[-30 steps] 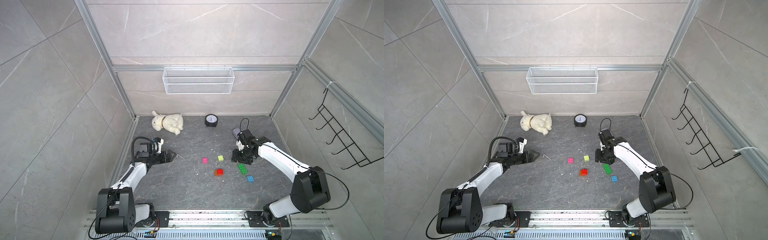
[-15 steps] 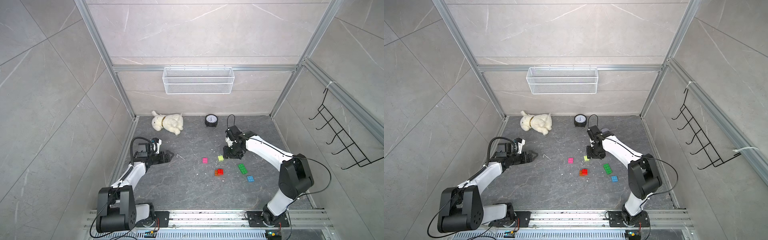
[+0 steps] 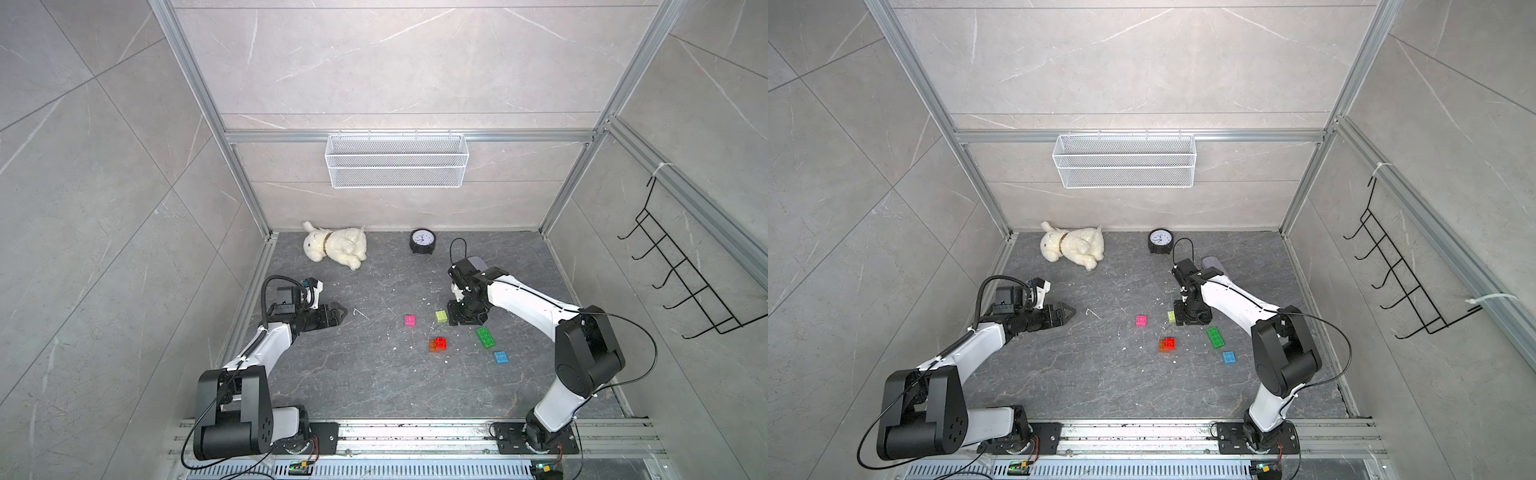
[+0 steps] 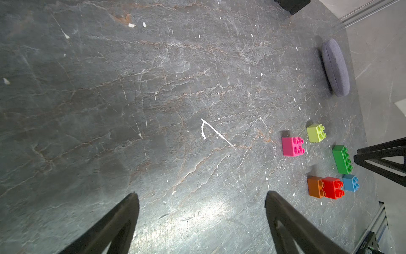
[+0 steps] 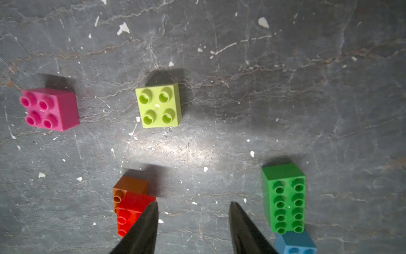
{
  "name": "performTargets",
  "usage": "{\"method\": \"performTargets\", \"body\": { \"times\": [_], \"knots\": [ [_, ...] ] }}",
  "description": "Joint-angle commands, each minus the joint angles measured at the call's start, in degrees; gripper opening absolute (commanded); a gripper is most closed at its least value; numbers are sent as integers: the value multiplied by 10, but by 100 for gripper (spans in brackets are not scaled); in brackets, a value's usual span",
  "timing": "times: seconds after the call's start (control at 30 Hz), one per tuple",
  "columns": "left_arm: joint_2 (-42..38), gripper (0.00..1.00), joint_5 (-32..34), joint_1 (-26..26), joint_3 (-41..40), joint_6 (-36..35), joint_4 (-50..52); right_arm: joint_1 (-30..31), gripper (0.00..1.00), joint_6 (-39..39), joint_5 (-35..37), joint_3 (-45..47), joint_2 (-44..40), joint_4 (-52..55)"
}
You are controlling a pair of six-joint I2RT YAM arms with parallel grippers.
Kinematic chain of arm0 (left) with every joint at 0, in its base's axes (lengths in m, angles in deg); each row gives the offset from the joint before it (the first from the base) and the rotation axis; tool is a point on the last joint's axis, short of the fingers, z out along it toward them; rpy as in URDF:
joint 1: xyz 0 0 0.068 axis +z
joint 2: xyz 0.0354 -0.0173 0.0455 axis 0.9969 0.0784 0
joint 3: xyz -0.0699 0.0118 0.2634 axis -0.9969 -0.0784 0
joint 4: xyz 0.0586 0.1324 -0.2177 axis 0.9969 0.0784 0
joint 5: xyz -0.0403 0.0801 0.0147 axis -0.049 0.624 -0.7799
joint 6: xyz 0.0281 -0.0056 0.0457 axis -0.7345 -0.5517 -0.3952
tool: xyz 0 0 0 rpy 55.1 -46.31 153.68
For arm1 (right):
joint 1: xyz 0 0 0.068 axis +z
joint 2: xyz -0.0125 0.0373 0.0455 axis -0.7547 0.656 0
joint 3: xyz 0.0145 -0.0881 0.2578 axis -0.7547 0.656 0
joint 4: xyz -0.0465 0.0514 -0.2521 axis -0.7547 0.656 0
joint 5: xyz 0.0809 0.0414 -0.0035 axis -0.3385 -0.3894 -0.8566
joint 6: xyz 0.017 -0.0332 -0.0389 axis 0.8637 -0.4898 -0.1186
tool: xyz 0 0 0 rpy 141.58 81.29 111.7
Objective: Assemble the letter y with lego
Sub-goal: Move the lego brick at the center of the board.
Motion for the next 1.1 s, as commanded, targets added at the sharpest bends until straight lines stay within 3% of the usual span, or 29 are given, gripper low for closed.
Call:
{"method": "performTargets", "body": {
  "times": [0.0, 0.23, 0.53, 1.07],
  "knots": [
    [3, 93, -4, 4, 21, -16, 8, 24, 55, 5, 18, -25, 12, 11],
    [3, 93, -1, 9, 21, -17, 9, 77, 55, 0, 17, -88, 62, 15],
    [-2, 93, 3, 17, 21, -19, 12, 132, 58, 103, 0, -161, 147, -15],
    [-5, 93, 3, 22, 21, -22, 14, 148, 58, 108, 12, -298, 280, 12]
  ]
}}
